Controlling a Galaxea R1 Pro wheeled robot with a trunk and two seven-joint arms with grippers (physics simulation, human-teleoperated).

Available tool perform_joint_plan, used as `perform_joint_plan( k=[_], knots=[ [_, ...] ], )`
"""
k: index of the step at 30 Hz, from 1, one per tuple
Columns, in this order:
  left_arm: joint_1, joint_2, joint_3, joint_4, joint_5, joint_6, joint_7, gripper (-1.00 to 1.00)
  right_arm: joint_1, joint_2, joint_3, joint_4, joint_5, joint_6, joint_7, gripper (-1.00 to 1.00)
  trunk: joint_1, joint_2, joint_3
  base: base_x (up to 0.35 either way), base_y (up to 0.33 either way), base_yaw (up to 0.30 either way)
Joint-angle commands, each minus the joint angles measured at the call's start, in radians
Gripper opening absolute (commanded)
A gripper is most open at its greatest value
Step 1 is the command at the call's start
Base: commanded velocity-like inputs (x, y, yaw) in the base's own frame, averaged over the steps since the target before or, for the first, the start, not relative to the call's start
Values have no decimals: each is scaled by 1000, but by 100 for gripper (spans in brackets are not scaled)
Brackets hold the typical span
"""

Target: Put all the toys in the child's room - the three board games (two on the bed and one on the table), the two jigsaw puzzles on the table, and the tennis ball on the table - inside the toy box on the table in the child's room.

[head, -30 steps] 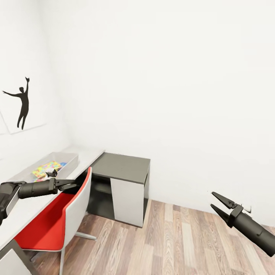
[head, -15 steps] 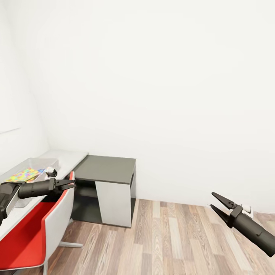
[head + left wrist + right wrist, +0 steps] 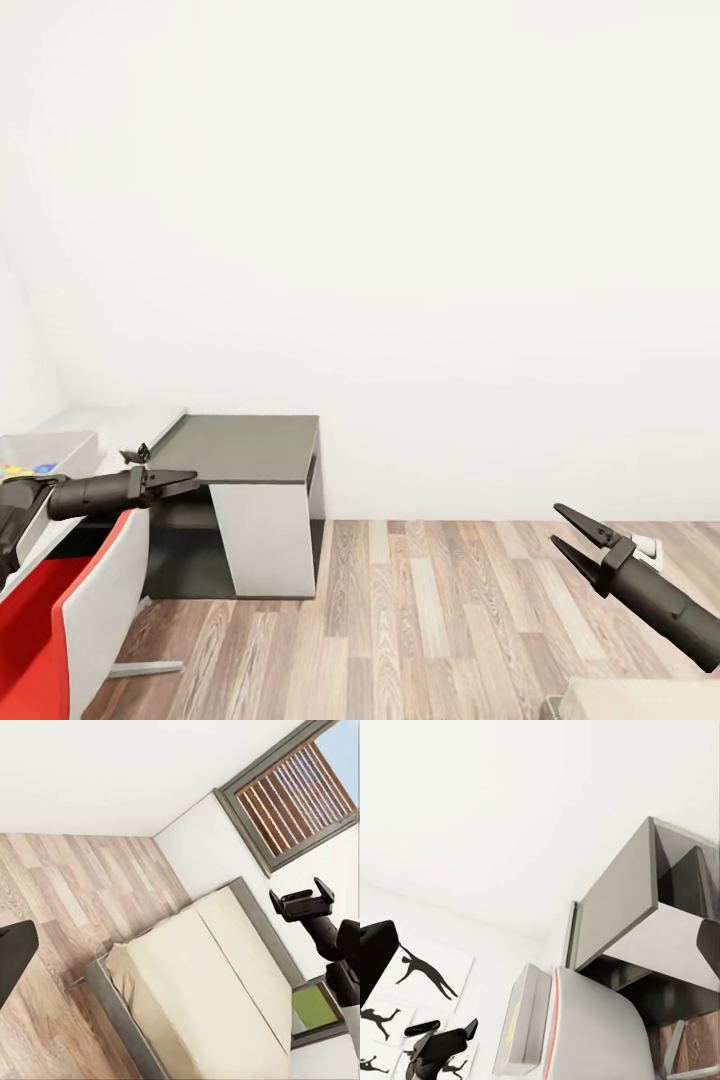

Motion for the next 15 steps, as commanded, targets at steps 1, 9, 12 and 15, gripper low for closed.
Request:
perform_joint_plan(
  k=[1,9,12,15],
  knots=[
    [0,0,0,0,0,11,-4,100,-1,0,-1,1,6,5,7,100,0,-1,0,-7,6,-279],
    [0,0,0,0,1,10,-4,100,-1,0,-1,1,6,5,7,100,0,-1,0,-37,32,-129],
    [0,-1,0,0,0,8,-4,100,-1,1,0,0,6,4,6,100,0,-1,0,-8,8,-12],
    [0,-3,0,0,-1,5,-4,100,-1,1,17,-2,26,2,4,100,0,-1,0,-2,2,-3]
  ],
)
